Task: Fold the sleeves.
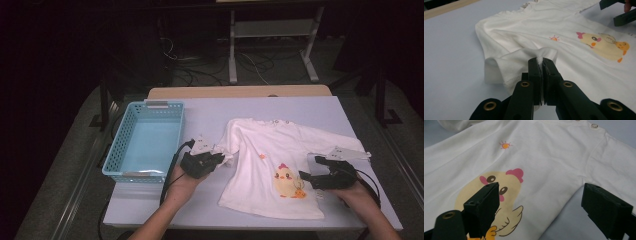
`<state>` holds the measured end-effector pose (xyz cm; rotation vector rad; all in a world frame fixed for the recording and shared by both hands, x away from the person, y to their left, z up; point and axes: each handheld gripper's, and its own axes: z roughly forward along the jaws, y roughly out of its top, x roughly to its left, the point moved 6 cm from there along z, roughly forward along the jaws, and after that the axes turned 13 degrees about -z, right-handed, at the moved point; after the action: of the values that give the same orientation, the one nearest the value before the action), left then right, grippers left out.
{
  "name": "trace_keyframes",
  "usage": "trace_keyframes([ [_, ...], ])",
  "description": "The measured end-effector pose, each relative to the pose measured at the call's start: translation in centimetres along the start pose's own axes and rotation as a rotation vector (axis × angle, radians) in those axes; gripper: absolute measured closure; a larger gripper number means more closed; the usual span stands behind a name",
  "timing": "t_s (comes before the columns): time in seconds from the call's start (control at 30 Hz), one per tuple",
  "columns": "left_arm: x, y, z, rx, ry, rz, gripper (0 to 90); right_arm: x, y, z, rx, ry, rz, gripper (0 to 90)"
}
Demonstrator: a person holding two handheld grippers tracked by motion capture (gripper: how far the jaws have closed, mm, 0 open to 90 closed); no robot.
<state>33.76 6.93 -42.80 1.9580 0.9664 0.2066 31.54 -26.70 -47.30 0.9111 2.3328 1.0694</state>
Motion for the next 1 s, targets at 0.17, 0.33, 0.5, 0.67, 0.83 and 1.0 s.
trace_keyframes([
  [0.17,-0.1,0.6,0.6,-0.010,-0.010,0.007,85.0,0.0,0.0,0.1,0.003,0.001,-0.004,14.2],
  [0.33,-0.3,1.4,1.2,-0.027,-0.023,0.009,85.0,-0.1,0.0,0.0,0.000,-0.002,-0.002,14.2],
  [0.5,-0.5,2.0,1.7,-0.034,-0.035,0.020,85.0,0.0,0.0,0.0,0.000,-0.002,-0.002,14.2],
  [0.67,-0.7,2.6,2.5,-0.039,-0.055,0.037,85.0,-0.1,0.0,0.0,0.000,-0.003,-0.001,14.2],
  [0.83,-1.1,3.2,3.3,-0.049,-0.073,0.051,85.0,-0.1,0.0,0.0,-0.001,-0.004,-0.001,14.2],
  [1.0,-1.4,3.9,3.8,-0.059,-0.080,0.087,85.0,-0.1,0.0,-0.1,-0.002,-0.007,-0.001,14.2],
])
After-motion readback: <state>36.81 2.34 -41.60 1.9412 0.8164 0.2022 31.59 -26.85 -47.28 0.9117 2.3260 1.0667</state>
